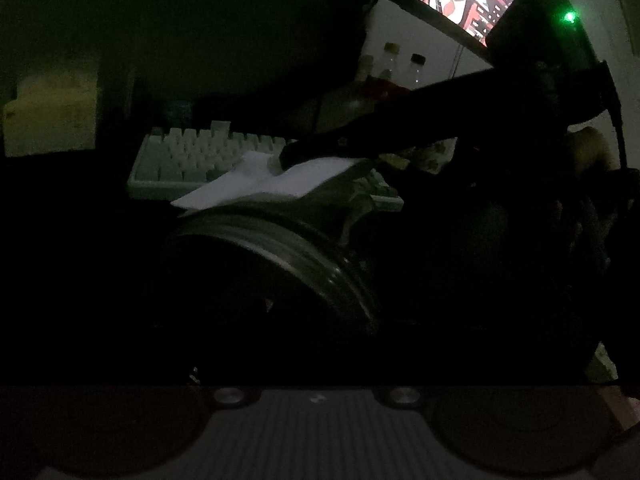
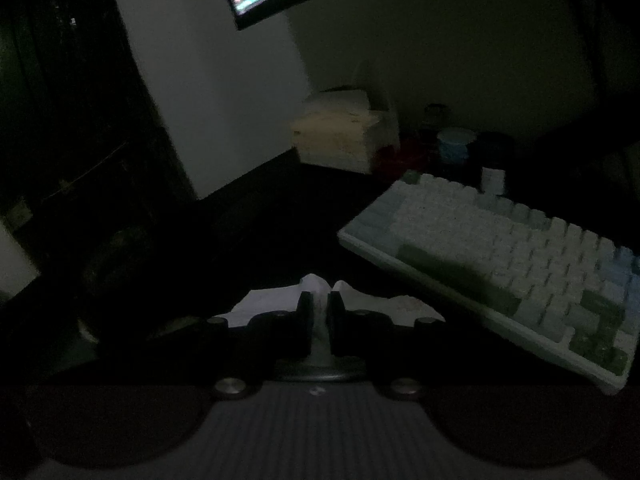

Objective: Clean container
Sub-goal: 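Wipe the tissue across the jar mouth with the right tool while the left tool holds the jar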

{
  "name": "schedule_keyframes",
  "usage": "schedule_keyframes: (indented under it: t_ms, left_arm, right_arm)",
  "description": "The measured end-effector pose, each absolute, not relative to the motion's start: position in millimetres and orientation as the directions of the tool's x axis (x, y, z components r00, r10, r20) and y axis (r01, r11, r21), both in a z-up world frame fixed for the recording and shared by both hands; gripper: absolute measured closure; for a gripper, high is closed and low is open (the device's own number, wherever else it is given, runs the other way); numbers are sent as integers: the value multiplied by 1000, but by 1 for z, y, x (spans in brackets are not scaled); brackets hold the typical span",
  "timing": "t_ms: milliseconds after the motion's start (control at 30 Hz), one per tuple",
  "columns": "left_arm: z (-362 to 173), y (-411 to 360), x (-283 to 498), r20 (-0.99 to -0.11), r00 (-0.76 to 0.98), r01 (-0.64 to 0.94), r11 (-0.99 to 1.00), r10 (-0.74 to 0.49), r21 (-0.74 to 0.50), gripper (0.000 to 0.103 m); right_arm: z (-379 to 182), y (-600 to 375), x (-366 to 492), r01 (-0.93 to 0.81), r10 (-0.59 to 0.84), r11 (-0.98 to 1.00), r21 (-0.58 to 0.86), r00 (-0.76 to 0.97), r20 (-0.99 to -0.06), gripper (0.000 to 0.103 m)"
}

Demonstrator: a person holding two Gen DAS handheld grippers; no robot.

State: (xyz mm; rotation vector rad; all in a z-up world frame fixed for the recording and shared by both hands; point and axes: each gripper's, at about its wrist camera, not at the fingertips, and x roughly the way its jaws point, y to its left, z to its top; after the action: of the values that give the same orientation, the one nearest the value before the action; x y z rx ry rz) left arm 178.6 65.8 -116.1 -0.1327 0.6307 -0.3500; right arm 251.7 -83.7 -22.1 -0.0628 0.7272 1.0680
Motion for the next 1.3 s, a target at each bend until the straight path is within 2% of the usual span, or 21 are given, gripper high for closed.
schedule_keyframes:
  t_ms: [100,1300]
  left_arm:
    - [-116,66,182,-554,750,271,933,-360,-238,50]
    - [-119,63,178,-551,757,262,936,-350,-235,48]
  right_arm:
    - [-22,-80,249,-827,809,448,340,213,-547,93]
    - [-23,-79,254,-821,788,484,304,258,-559,93]
